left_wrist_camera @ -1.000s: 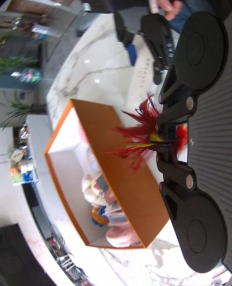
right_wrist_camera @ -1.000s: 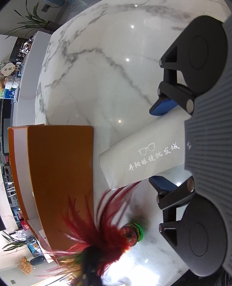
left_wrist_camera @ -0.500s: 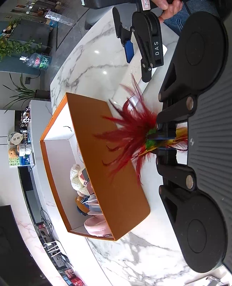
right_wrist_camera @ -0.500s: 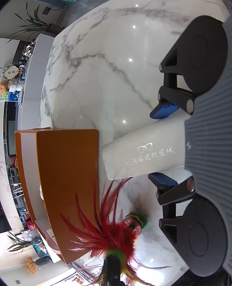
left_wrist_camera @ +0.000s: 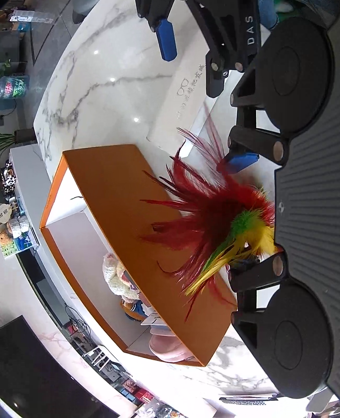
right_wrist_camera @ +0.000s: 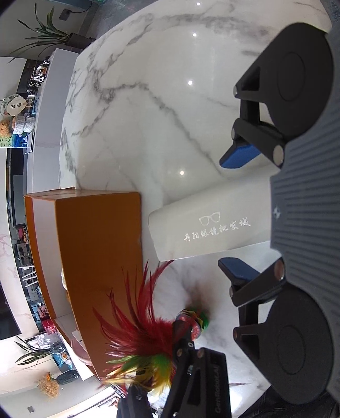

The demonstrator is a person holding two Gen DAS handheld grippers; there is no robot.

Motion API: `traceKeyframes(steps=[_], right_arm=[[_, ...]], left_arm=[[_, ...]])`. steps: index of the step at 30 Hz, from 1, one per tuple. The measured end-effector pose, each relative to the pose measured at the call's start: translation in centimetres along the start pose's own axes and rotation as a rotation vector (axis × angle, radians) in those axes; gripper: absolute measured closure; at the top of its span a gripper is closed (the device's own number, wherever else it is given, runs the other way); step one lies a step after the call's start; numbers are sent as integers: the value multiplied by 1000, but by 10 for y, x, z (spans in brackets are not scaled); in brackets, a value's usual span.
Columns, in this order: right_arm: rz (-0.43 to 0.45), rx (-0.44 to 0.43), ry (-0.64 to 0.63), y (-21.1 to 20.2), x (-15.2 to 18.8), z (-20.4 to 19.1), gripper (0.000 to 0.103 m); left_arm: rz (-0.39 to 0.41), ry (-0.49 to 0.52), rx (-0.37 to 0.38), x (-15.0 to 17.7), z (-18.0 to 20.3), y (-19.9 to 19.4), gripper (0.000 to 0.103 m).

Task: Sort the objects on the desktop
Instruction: 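Close the right gripper on the white glasses case while the left gripper holds the feather toy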

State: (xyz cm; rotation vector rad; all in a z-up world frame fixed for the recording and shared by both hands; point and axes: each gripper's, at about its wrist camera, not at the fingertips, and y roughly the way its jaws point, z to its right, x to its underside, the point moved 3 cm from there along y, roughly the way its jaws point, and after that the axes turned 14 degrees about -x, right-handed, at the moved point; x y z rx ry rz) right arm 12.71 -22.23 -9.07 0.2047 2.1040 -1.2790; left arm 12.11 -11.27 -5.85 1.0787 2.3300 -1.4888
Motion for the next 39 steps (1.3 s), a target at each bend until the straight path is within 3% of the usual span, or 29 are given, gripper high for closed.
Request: traceKeyframes(steps=[4,7,14,18,24,33,39], right_arm=[[-13,7,-20,3,0,-1,26],[-32,30,-35,9,1,-2,26],[-72,61,-63,22,2,-3,30],[-69,76,-107,26,4,-8,34],[-57,72,-110,25,5,-10,37],[1,17,13,1,-10,-14,38],[34,31,-25,-26,-28,-36,41]], left_arm=[[-32,-39,-9,-1,-2,5,33],[-52,-77,6,-2,-7,10,41],[-61,-174,72,0,-22,18,78],[-49,-224,113,3,-32,21,91],[-7,-311,160,12,-59,13,96],[74,-407,230,24,-98,-18,96],[104,-440,249,24,-117,-31,96]])
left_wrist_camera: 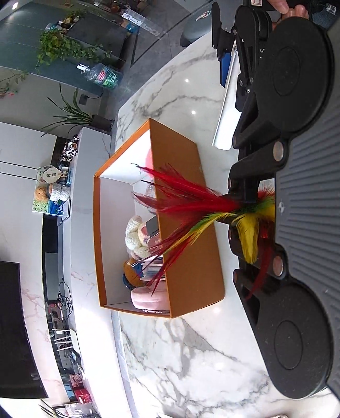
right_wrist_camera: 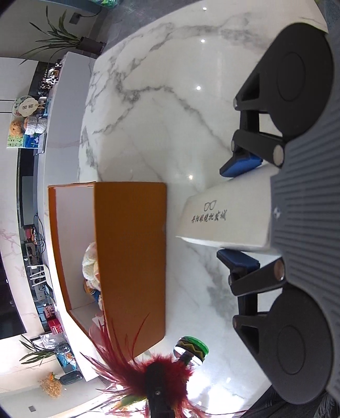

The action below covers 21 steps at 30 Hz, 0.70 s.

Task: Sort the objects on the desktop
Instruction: 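Close the right gripper on the white glasses case while the left gripper holds the feather toy, then carry the glasses case in the right gripper while the left gripper carries the feather toy over the box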

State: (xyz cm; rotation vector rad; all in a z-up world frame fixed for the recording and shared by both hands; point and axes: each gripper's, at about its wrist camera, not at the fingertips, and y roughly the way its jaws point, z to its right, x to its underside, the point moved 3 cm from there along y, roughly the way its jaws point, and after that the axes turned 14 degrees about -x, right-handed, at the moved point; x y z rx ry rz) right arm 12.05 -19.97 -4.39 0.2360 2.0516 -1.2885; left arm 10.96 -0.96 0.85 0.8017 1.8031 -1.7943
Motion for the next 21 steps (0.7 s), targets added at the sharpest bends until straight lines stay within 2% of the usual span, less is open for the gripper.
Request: traceKeyframes(steps=[3,4,5,6,11,16,21], right_arm=[[11,-13,-14,-12,-10,-9,46],[14,-21,-22,-14,-13,-12,61],[11,-8,-32,-15,-15,-14,67],[4,15,-47,-14,-16,-15,68],[-8,17,-40,-11,-19,-11,68],[-124,76,2,8,3,7,72],[-115,64,52,12,11,23,71]], left_arm=[[14,-14,19,-4,-5,-5,96],[15,-16,20,-5,-7,-5,96],[17,-18,21,-5,-7,-4,96],[17,-18,22,-5,-8,-3,96],[-2,-13,51,6,-6,0,96],[-20,-16,68,14,-5,4,96],[-33,-5,73,17,-1,5,96]])
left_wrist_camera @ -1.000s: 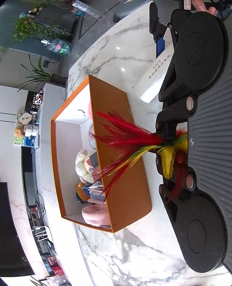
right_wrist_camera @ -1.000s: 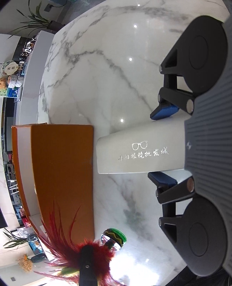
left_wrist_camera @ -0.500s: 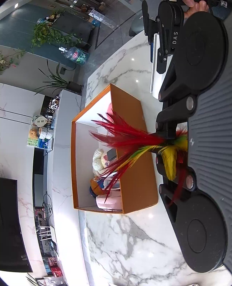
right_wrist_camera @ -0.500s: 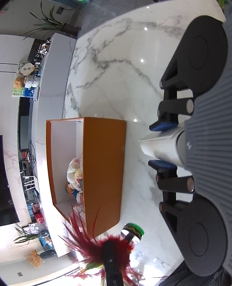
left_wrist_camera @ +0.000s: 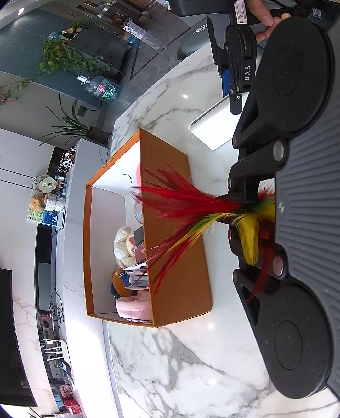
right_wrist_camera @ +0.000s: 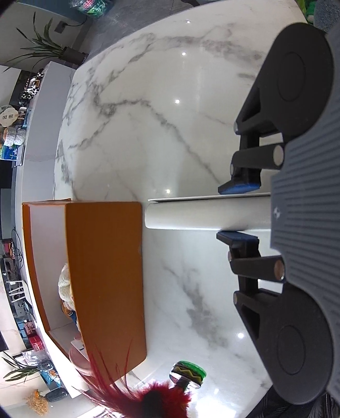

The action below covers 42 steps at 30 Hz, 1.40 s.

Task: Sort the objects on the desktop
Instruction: 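Carry the glasses case in the right gripper while the left gripper carries the feather toy over the box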

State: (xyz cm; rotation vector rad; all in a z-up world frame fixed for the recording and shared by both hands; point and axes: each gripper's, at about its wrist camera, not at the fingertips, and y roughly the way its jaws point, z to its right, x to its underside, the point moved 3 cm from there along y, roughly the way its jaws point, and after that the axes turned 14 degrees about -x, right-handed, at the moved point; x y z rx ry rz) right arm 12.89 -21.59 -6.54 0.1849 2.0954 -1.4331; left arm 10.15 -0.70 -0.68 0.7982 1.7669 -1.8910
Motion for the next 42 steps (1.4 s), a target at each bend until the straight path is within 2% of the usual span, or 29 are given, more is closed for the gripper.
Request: traceKeyframes(steps=[7,13,20,26,32,42], right_arm=[[-47,-4,3,17,-7,5,70],[-44,-8,8,17,-10,2,72],[42,-16,-81,-22,-29,-18,72],[118,-58,-140,-56,-54,-35,72],[162,-92,-193,-69,-88,-48,72],[210,-97,-250,-52,-163,-59,72]], left_arm=[[2,22,-1,3,5,-3,96],[3,48,-24,-1,6,-9,96],[0,71,-33,-12,9,-12,96],[20,112,-38,-25,13,-18,96],[46,136,-14,-51,17,-21,96],[109,111,11,-124,13,0,96]])
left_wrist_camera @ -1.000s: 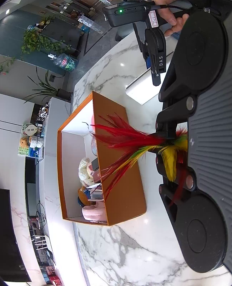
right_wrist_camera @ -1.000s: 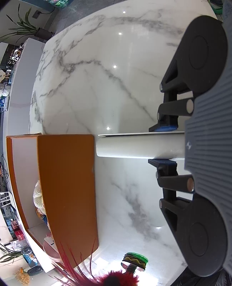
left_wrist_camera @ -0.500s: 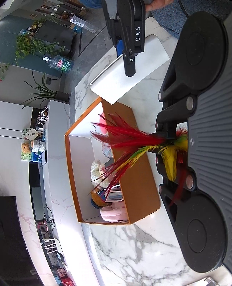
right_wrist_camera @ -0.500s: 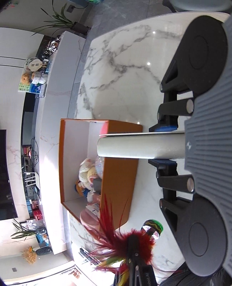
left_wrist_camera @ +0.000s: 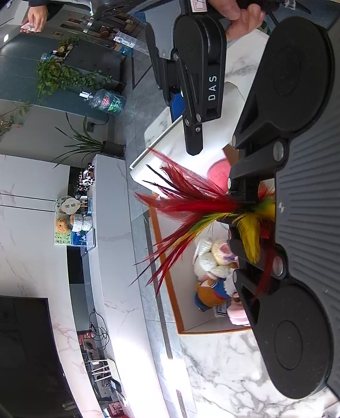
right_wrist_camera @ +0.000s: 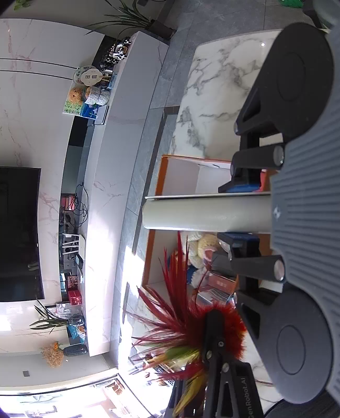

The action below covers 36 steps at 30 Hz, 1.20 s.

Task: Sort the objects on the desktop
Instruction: 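Carry the glasses case in the right gripper while the left gripper carries the feather toy over the box, then lower both items into the orange box and open both grippers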

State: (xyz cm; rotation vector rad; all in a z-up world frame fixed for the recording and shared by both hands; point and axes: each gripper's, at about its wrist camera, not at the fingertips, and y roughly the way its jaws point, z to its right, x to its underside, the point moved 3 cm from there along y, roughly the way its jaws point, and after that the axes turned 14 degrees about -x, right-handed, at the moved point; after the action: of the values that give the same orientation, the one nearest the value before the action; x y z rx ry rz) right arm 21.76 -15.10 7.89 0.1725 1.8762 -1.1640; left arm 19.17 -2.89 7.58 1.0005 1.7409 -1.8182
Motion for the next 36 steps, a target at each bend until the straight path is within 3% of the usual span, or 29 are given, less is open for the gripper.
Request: traceKeyframes(steps=[8,17,28,36], right_arm=[[-23,16,24,59,-38,30,72],[-129,21,12,132,-44,65,72],[-270,-16,-280,172,-43,60,72],[-357,-43,-370,199,-47,64,72]], left_arm=[[-7,-11,-22,-34,-7,63,96],[-64,-16,9,-32,-8,138,96],[-121,18,36,-16,-7,167,97],[-198,0,31,-5,-14,180,96]])
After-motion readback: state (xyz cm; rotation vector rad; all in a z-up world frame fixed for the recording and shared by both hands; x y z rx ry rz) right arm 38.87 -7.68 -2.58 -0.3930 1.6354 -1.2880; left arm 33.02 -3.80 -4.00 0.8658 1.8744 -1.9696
